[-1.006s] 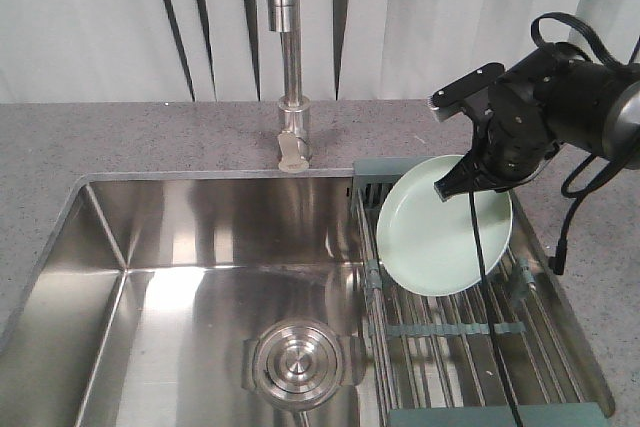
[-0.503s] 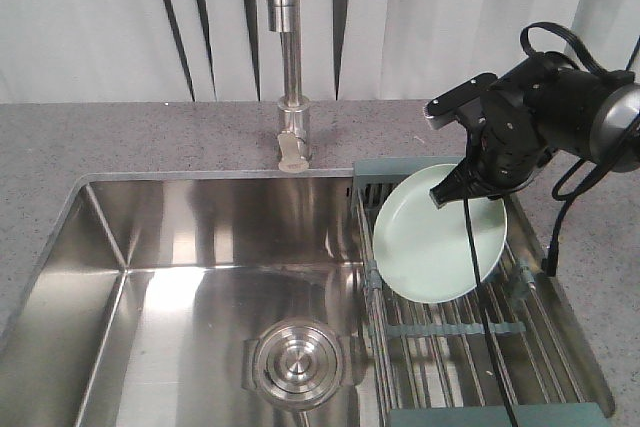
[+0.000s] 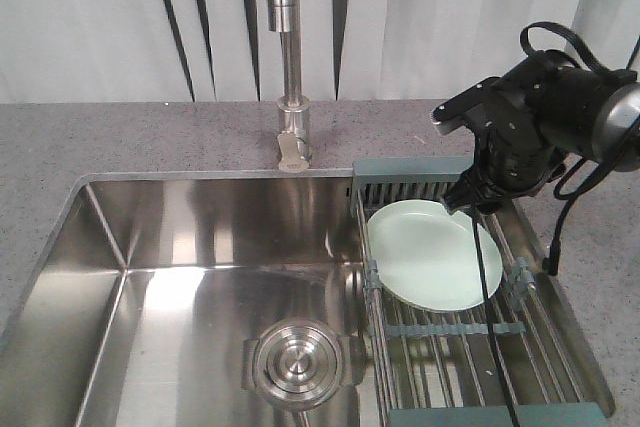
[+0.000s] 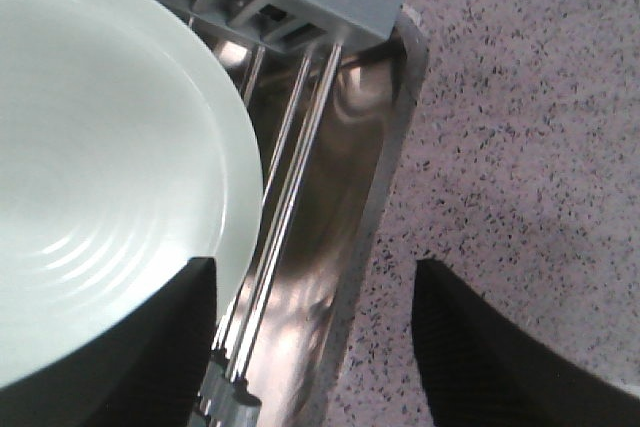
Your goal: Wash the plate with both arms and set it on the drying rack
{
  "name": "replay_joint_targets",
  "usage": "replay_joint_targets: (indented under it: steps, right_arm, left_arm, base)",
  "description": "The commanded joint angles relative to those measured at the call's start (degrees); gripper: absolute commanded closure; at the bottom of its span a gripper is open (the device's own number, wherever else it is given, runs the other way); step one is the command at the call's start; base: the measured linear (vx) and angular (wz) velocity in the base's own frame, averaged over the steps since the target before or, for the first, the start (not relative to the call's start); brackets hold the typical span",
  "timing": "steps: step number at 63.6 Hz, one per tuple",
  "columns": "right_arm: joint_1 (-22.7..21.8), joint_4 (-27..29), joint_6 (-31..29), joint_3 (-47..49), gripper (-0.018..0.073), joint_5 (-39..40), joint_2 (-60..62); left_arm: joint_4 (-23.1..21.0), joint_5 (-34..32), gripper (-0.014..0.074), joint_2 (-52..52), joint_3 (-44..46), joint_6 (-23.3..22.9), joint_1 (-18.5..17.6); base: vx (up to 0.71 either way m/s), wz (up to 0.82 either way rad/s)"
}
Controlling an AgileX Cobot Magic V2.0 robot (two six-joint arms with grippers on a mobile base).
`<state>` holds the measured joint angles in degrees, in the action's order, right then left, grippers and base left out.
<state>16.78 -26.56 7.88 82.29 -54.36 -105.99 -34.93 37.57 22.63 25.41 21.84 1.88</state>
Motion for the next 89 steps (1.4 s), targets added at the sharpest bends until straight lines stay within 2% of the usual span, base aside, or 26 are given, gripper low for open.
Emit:
replay_joint_targets:
  steps: [1, 7, 12, 21, 25, 35, 45, 56, 66, 70, 78, 89]
  right_arm:
    - [-0.35, -0.48, -1.44, 1.77, 0.0118, 0.35, 5.36]
    - [-0.35, 4.24, -3.8, 1.77, 0.0175, 1.48, 9.76]
    - [-0.35, 9.44, -7.58, 1.77, 0.0263, 2.43, 14.41]
    - [-0.35, 20.55, -16.41, 1.77, 0.0501, 2.74, 22.78]
    - [-0.35, 25.44, -19.3, 1.53, 0.0575, 2.75, 26.33]
    - [-0.35, 36.8, -27.01, -6.59, 0.0568, 10.94, 37.18]
    - [-0.35, 45.14, -33.19, -24.69, 0.0568, 20.95, 50.16]
    - [-0.35, 46.87, -34.8, -44.12, 0.0568, 28.98, 62.57]
    - [-0.35, 46.84, -34.98, -56.76, 0.0566, 33.53, 71.27]
    - [-0.35, 46.84, -34.98, -59.37, 0.0565, 34.4, 73.53]
    - [-0.35, 46.77, -34.98, -61.35, 0.0564, 34.93, 76.66]
    - [-0.35, 46.72, -34.98, -61.35, 0.0564, 34.82, 77.58]
  left_arm:
    - [-1.98, -3.02, 0.0603, 0.45, 1.41, -0.48, 0.2]
    - [-1.98, -3.02, 0.0603, 0.45, 1.41, -0.48, 0.2]
    - [-1.98, -3.02, 0.0603, 0.45, 1.41, -0.48, 0.2]
    - [-2.04, -3.02, 0.0603, 0.45, 1.41, -0.48, 0.2]
    - [-2.04, -3.02, 0.0603, 0.45, 1.41, -0.48, 0.2]
    - [-2.04, -3.02, 0.0603, 0.45, 1.41, -0.48, 0.2]
    - [-2.04, -2.97, 0.0603, 0.45, 1.41, -0.48, 0.2]
    - [-2.04, -2.97, 0.0603, 0.45, 1.41, -0.48, 0.2]
    - [-2.04, -3.04, 0.0603, 0.45, 1.41, -0.54, 0.2]
    - [-2.61, -3.41, 0.0603, 0.45, 1.41, -0.54, 0.2]
    - [-7.09, -6.72, 0.0603, 0.51, 3.36, -0.33, 0.2]
    - [-9.55, -9.13, 0.0603, 6.71, 12.56, -0.31, 0.2]
  base:
    - [0.0, 0.0]
    - [0.0, 0.0]
    - [0.0, 0.0]
    - [0.0, 0.0]
    - [0.0, 0.0]
    - [0.0, 0.0]
    - [0.0, 0.0]
    - [0.0, 0.0]
    - [0.0, 0.0]
    - [0.0, 0.0]
    - [0.0, 0.0]
    - [0.0, 0.0]
